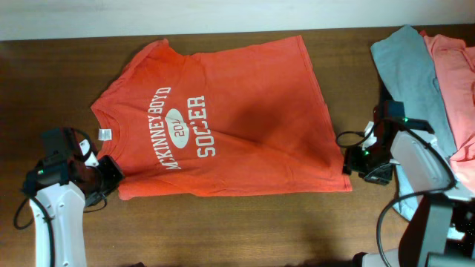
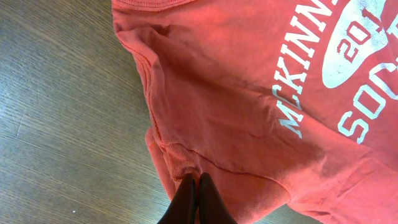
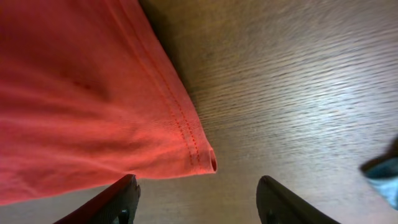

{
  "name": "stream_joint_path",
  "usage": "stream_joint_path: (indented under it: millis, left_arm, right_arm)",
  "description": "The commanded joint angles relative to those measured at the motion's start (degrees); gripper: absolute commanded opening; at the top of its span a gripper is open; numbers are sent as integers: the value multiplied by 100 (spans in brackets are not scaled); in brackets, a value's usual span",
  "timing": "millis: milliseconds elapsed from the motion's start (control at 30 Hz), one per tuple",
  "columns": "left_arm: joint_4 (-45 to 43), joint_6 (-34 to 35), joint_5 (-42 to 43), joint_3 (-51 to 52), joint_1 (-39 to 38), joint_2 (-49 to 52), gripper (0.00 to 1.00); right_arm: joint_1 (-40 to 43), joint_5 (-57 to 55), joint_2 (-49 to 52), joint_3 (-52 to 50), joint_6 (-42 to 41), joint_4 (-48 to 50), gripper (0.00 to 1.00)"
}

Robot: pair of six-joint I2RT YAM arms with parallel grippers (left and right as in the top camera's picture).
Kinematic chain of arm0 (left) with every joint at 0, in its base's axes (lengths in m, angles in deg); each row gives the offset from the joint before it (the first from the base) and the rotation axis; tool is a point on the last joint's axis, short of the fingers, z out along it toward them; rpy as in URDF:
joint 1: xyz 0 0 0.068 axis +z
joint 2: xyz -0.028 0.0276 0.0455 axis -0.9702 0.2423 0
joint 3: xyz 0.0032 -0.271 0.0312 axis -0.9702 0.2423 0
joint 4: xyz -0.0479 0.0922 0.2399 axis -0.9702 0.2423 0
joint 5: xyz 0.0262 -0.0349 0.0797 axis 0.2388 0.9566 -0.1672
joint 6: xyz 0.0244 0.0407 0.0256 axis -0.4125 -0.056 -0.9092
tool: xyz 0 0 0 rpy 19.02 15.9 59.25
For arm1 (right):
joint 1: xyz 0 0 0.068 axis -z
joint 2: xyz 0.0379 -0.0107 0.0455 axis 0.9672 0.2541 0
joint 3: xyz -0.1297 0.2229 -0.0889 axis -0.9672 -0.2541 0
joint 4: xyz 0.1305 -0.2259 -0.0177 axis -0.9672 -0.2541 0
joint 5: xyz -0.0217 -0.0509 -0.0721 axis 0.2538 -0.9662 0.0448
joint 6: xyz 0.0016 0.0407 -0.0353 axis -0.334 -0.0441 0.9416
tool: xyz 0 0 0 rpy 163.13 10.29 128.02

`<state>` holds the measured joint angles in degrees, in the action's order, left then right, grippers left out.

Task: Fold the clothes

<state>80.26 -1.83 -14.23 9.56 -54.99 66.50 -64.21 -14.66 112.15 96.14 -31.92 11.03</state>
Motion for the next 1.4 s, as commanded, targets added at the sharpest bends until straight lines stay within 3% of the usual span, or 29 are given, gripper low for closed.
stream_joint_path:
  millis: [0, 467, 667, 800, 833, 867, 1133, 1367]
  left_arm:
    - [24, -96, -85, -44, 28, -22, 0]
    - [24, -98, -85, -26, 28, -22, 0]
    - [22, -98, -87, 26, 28, -22, 0]
    - [22, -98, -87, 26, 28, -22, 0]
    - [22, -98, -87, 26, 28, -22, 0]
    - [22, -98, -87, 26, 28, -22, 0]
    - [133, -181, -142, 24, 28, -24, 0]
    - [688, -376, -127, -470, 28, -184, 0]
  right_arm:
    - [26, 168, 203, -273, -48, 205, 66]
    - [20, 551, 916, -479, -46, 568, 64]
    - [20, 595, 960, -479, -46, 597, 47]
    - [20, 793, 960, -479, -46, 592, 22]
    - [20, 833, 960, -479, -46, 595, 9]
    - [20, 828, 960, -479, -46, 595, 4]
    - [33, 802, 833, -208, -46, 118, 4]
    - [33, 796, -125, 682, -44, -769, 4]
